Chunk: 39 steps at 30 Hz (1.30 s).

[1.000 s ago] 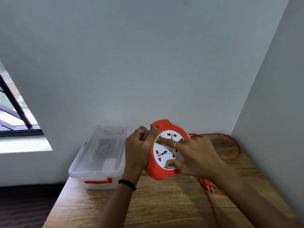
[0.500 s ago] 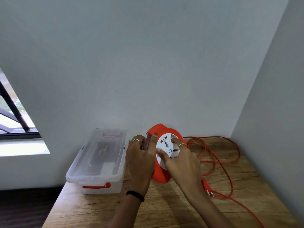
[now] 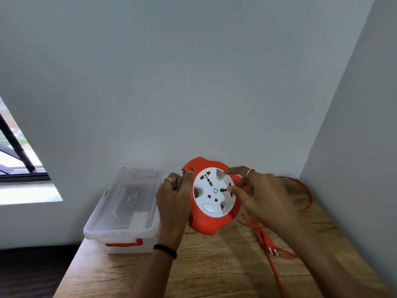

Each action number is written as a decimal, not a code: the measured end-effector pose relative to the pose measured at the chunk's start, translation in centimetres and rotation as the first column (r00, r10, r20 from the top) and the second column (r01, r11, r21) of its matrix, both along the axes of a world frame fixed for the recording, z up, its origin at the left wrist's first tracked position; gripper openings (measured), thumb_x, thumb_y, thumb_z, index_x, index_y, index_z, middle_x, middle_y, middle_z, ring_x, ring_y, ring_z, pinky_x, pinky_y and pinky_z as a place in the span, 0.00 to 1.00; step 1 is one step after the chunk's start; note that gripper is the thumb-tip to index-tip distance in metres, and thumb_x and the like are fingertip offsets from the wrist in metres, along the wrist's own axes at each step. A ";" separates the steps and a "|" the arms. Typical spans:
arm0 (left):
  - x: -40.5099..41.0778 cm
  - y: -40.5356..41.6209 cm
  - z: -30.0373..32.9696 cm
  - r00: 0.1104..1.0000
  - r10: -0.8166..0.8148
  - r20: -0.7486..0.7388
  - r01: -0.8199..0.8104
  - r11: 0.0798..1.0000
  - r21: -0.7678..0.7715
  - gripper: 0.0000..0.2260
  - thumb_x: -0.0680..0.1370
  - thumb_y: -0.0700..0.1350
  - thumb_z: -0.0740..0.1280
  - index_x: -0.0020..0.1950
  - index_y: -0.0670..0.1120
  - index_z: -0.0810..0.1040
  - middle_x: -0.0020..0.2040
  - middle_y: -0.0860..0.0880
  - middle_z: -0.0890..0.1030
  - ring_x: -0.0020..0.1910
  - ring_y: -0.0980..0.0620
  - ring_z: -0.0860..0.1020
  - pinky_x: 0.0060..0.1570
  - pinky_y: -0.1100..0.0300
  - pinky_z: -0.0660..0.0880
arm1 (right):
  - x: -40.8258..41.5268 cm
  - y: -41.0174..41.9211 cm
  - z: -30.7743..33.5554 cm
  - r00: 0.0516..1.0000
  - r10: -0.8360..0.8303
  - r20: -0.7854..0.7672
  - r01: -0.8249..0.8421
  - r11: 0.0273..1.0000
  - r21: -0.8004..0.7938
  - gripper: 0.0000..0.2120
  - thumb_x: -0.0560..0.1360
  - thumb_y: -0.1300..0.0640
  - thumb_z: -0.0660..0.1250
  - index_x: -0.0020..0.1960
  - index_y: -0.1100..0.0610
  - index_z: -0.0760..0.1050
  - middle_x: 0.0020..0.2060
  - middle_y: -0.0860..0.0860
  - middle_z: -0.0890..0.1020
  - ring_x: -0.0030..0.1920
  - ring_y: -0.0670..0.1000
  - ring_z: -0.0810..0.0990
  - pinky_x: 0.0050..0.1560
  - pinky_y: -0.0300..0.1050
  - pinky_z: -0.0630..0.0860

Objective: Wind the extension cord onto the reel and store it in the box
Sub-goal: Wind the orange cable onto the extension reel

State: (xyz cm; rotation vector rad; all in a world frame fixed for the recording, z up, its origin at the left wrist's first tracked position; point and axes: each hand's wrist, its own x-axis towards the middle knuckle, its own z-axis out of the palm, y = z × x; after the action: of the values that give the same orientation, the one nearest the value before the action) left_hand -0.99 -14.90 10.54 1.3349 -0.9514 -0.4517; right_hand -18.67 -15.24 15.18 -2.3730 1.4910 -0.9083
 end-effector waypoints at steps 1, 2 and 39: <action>0.2 -0.1 0.1 1.000 -0.003 0.001 0.003 1.000 -0.004 0.20 0.77 0.51 0.66 0.34 0.37 0.72 0.29 0.42 0.77 0.27 0.53 0.74 0.27 0.62 0.71 | -0.5 -0.1 0.5 0.995 0.048 -0.086 -0.052 0.998 -0.040 0.19 0.74 0.49 0.68 0.63 0.38 0.72 0.47 0.39 0.82 0.41 0.41 0.78 0.40 0.39 0.71; 0.3 -0.1 0.2 1.000 -0.008 0.003 0.008 1.000 -0.006 0.21 0.77 0.52 0.66 0.36 0.35 0.72 0.31 0.39 0.78 0.29 0.46 0.76 0.29 0.56 0.74 | -0.8 -0.2 0.9 0.979 0.102 -0.179 -0.113 0.992 -0.053 0.22 0.74 0.50 0.68 0.65 0.36 0.70 0.55 0.38 0.79 0.47 0.42 0.78 0.42 0.39 0.69; -0.6 -0.2 1.3 0.996 -0.047 0.078 0.057 0.991 -0.119 0.18 0.75 0.52 0.69 0.32 0.42 0.71 0.29 0.44 0.76 0.27 0.49 0.75 0.27 0.60 0.70 | 1.9 1.0 -1.8 0.951 -0.115 -0.288 -0.010 0.918 -0.397 0.30 0.63 0.35 0.64 0.63 0.45 0.76 0.23 0.47 0.77 0.21 0.51 0.75 0.23 0.37 0.64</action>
State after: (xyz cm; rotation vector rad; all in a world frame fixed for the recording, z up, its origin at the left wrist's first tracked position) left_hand -1.58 -15.06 11.86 1.2262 -1.0616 -0.3794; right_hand -16.74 -14.22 13.33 -2.8912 1.6134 -0.9649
